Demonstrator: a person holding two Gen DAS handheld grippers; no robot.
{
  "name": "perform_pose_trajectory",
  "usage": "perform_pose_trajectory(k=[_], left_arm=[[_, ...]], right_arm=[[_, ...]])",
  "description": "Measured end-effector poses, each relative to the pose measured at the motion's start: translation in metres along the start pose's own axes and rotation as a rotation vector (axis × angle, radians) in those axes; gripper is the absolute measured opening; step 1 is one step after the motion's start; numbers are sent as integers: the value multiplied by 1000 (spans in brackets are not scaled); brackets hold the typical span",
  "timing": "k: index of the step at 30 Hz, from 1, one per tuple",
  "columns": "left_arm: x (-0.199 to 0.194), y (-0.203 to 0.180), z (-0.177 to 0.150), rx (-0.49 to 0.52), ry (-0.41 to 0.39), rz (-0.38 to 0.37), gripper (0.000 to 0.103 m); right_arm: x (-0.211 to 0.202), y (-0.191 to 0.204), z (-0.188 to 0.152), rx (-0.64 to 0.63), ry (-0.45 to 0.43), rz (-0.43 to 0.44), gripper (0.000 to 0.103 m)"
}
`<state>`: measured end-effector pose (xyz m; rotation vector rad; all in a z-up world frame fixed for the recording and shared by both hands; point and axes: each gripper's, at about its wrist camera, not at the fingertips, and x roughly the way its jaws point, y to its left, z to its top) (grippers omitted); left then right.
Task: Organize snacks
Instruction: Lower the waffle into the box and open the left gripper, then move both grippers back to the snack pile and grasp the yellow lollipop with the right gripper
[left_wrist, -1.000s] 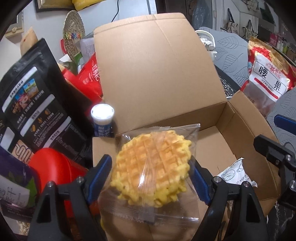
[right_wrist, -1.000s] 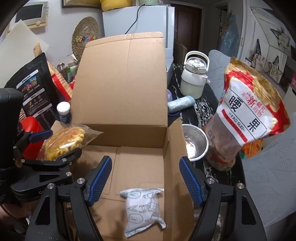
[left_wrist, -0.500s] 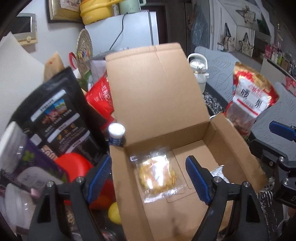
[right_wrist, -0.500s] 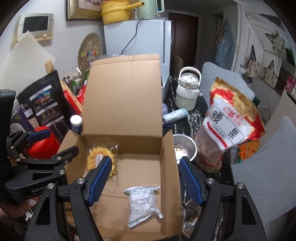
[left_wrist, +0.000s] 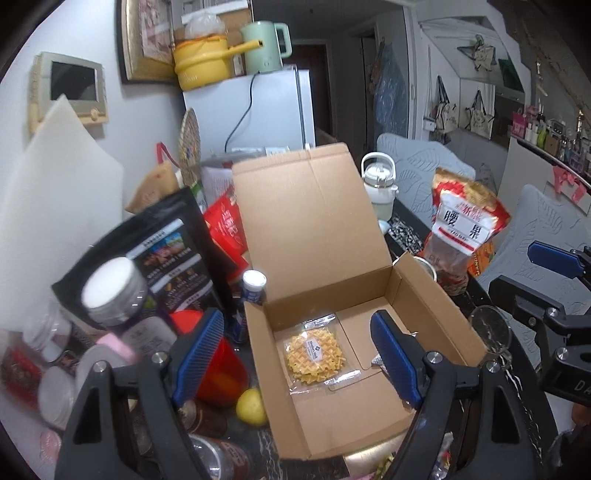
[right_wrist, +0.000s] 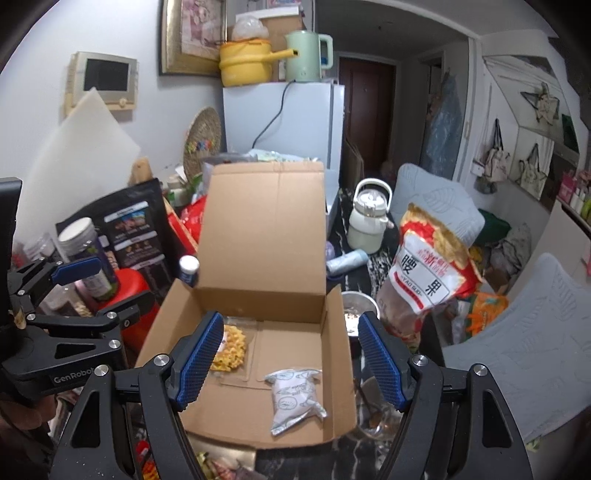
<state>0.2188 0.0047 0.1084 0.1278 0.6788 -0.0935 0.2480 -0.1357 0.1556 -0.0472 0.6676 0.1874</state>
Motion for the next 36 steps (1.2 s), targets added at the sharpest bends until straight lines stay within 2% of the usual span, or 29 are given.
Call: perform_pose_trajectory(k=[9, 18, 28, 36], left_arm=[[-51, 5, -15, 5, -62, 2, 82], [-90, 9, -44, 5, -100, 6, 82], [-118, 4, -83, 41, -97, -18, 82], [-132, -3, -120, 53, -85, -48, 82]], right_arm=[[-49, 6, -16, 3, -59, -1, 79], [-91, 18, -41, -23, -101, -7, 83], [-116, 28, -81, -26, -104, 0, 83], [-122, 34, -124, -6, -67, 24, 83]])
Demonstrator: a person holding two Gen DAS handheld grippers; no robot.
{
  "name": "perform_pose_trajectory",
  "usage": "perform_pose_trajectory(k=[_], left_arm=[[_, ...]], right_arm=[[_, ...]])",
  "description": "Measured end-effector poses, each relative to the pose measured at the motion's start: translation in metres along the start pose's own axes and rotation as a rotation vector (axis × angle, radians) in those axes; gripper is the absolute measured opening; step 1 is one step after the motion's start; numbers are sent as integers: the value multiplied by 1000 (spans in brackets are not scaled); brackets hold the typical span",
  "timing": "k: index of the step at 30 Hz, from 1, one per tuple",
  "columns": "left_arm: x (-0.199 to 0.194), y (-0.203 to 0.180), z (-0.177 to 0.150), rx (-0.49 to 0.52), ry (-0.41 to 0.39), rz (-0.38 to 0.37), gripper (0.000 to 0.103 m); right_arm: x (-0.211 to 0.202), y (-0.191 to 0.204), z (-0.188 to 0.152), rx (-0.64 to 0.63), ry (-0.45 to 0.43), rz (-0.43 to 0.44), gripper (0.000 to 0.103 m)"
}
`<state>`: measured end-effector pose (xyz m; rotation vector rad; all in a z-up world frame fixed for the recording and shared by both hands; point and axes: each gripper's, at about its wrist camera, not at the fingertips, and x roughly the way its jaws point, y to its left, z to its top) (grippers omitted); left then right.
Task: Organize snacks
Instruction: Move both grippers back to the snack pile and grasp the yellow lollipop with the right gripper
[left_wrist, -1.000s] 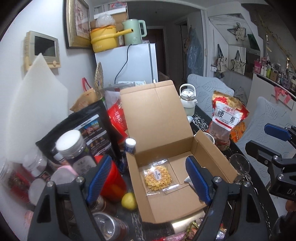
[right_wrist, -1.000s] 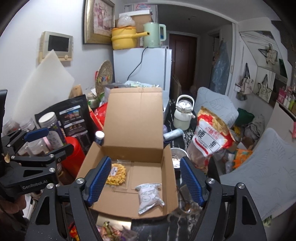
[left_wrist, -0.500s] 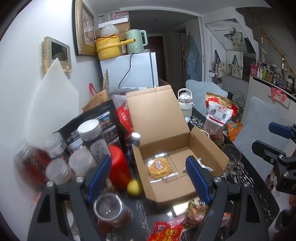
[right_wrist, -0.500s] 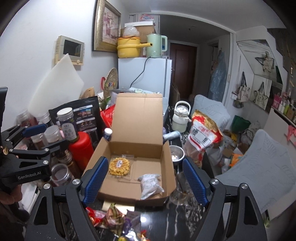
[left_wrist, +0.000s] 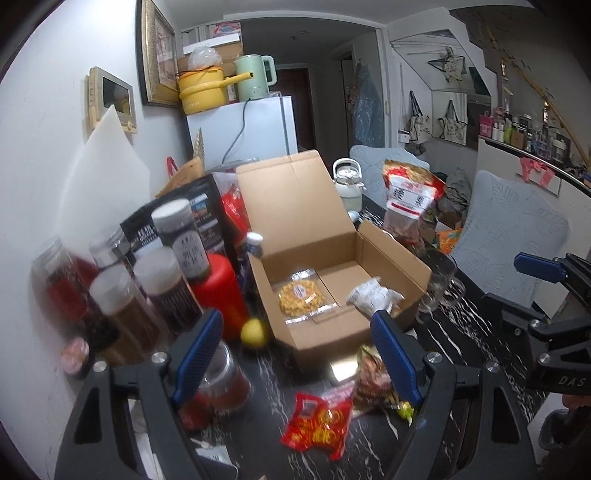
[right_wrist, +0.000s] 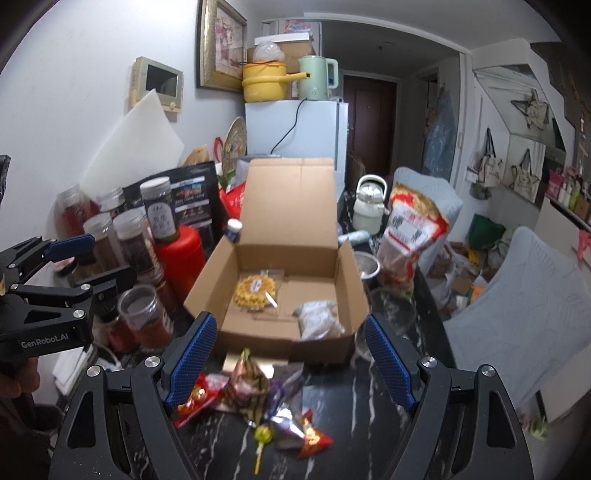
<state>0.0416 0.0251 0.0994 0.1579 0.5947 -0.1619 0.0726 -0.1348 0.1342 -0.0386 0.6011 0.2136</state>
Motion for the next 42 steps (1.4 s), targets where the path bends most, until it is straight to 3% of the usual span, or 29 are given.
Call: perform_pose_trajectory(k=[13, 22, 39, 42], left_arm=[[-13, -10, -54, 28, 57, -47, 82], [-1, -10, -87, 6, 104, -94, 82], [58, -19, -133, 20, 208, -216, 82], [75, -17, -138, 7, 234, -231, 82]], right_arm=[[-10, 10, -59, 48, 35, 13, 83], [-6, 19, -95, 73, 80, 29, 83], [58, 22, -152, 119, 211, 81, 82], [73, 22, -158, 121, 240, 93, 76]])
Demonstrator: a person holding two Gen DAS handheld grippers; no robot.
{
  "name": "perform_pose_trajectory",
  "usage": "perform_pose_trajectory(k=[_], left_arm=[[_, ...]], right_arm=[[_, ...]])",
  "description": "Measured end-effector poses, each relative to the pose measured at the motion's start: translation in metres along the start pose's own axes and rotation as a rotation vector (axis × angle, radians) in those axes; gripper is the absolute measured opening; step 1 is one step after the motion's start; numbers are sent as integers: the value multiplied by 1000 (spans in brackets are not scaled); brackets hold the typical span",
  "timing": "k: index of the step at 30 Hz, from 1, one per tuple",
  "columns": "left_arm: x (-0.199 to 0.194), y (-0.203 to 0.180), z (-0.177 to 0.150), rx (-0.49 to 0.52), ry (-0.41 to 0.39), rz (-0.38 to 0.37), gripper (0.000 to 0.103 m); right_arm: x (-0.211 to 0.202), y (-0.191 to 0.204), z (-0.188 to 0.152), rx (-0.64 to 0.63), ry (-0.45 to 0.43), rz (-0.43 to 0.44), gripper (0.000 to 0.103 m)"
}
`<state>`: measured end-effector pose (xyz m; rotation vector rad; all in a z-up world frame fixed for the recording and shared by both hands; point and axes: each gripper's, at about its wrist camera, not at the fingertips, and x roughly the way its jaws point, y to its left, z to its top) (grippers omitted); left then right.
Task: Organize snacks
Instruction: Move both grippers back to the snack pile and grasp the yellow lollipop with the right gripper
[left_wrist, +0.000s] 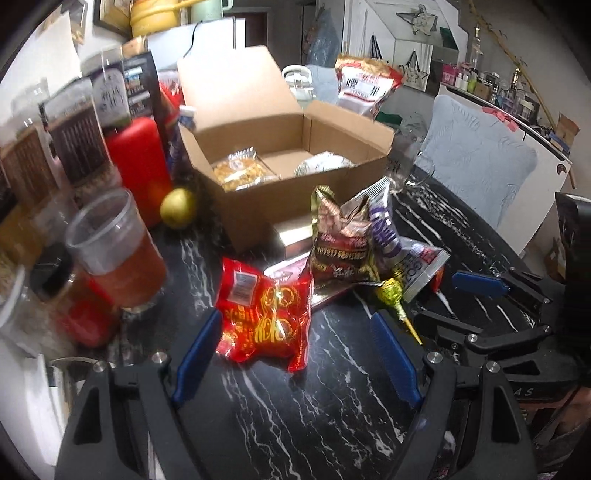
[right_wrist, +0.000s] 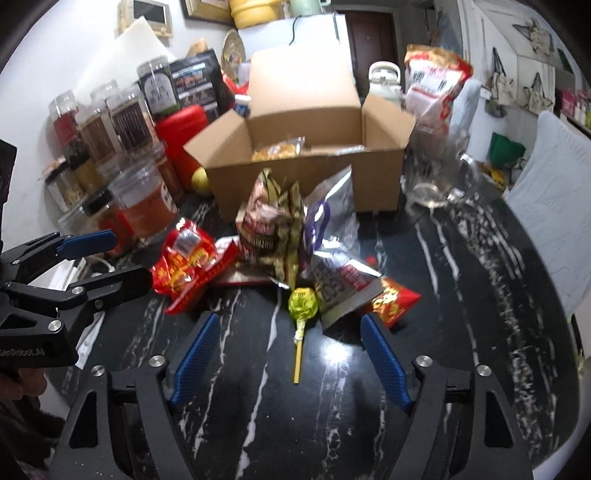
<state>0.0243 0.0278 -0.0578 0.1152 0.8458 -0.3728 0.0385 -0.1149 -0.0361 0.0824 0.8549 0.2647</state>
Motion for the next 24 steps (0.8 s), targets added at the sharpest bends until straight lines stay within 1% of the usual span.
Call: perform_pose_trajectory(k=[8, 11, 13, 18, 20, 21, 22, 23, 24], left_arm=[[29, 18, 1, -12, 29, -38, 82], [36, 22, 3, -10, 38, -47, 82], [40, 26, 4, -18, 42, -60, 82], [55, 38, 7, -59, 67, -88, 82], [59, 42, 8, -71, 74, -98, 82], [61, 43, 8, -74, 76, -101, 82], [63, 44, 8, -76, 78, -101, 82], [65, 45, 9, -79, 81, -104, 82], [67, 46, 9, -80, 85, -108, 82]], right_arm=[[34, -2, 1, 3, 55, 30, 64], [46, 0, 2, 1, 75, 34, 57], [53, 1, 3, -2, 84, 29, 57], [62, 0, 6, 6, 97, 5, 51], [65, -2, 7, 10, 108, 2, 44], [66, -3, 6, 11, 106, 2, 43], [68, -2, 6, 7, 105, -4, 37], [69, -3, 6, 4, 103, -21, 28], [69, -3, 6, 7, 102, -29, 25]])
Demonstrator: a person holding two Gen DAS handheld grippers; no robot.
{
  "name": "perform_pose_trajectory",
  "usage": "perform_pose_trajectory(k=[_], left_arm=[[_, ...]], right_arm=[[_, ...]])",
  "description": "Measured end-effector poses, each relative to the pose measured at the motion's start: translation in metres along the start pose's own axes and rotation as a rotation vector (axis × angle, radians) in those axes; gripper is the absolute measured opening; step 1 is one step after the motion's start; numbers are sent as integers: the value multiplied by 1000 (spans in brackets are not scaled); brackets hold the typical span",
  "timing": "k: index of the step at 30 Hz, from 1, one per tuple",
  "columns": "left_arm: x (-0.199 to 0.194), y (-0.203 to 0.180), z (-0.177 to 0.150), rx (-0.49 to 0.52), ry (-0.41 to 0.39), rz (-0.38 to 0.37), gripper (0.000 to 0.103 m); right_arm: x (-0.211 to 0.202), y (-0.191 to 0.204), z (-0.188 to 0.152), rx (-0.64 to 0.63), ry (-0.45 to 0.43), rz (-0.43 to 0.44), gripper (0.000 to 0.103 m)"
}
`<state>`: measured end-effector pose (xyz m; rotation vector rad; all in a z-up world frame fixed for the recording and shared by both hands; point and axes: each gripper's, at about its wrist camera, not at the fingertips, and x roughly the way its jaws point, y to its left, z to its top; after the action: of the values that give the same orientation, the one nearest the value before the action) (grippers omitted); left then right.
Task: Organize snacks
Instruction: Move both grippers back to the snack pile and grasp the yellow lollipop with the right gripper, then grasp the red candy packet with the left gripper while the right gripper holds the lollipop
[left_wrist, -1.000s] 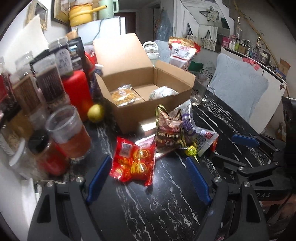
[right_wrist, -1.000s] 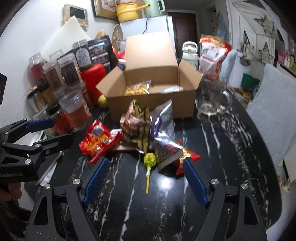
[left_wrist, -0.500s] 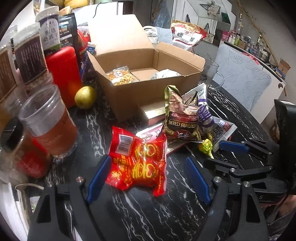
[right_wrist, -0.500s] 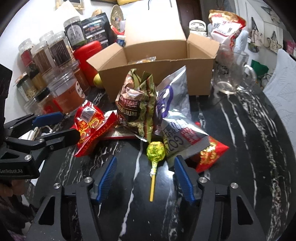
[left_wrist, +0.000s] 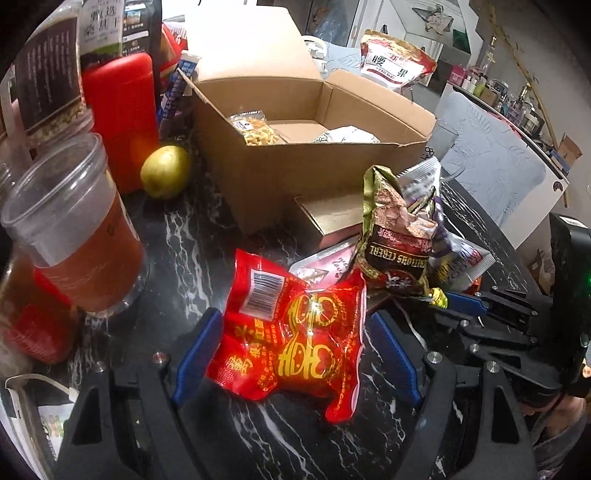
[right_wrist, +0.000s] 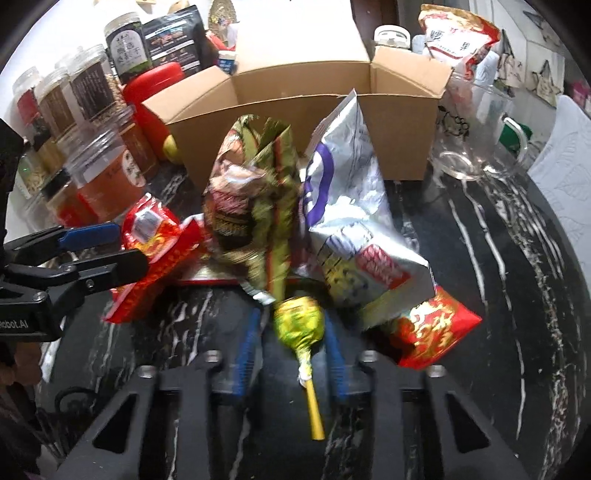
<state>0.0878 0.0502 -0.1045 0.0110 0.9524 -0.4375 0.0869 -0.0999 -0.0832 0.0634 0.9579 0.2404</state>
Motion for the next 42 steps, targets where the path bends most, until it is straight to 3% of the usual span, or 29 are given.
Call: perform_pose_trajectory(k=[7, 17, 25, 26, 27, 29, 36, 42], left_arm=[[24, 5, -3, -10, 93, -2, 82], [30, 0, -8, 60, 72, 61, 82], [25, -6, -15, 83, 30, 105, 71], [21, -9, -17, 88, 16, 98, 52], [14, -14, -19, 100, -3, 103, 45], [9, -19, -19, 111, -3, 160, 43], [-4, -10, -24, 25, -8, 99, 42], [-22, -12, -33, 5, -31, 102, 42]], right_arm=[[2, 2, 0, -4, 1, 9, 24], [3, 3, 1, -16, 2, 17, 24], [0, 4, -1, -23, 1, 35, 24], [0, 4, -1, -22, 2, 37, 24], [-1, 3, -1, -21, 2, 41, 24], [-2, 3, -2, -19, 1, 45, 24], [-11, 2, -11, -7, -14, 68, 23], [-26, 6, -16, -17, -47, 66, 23]])
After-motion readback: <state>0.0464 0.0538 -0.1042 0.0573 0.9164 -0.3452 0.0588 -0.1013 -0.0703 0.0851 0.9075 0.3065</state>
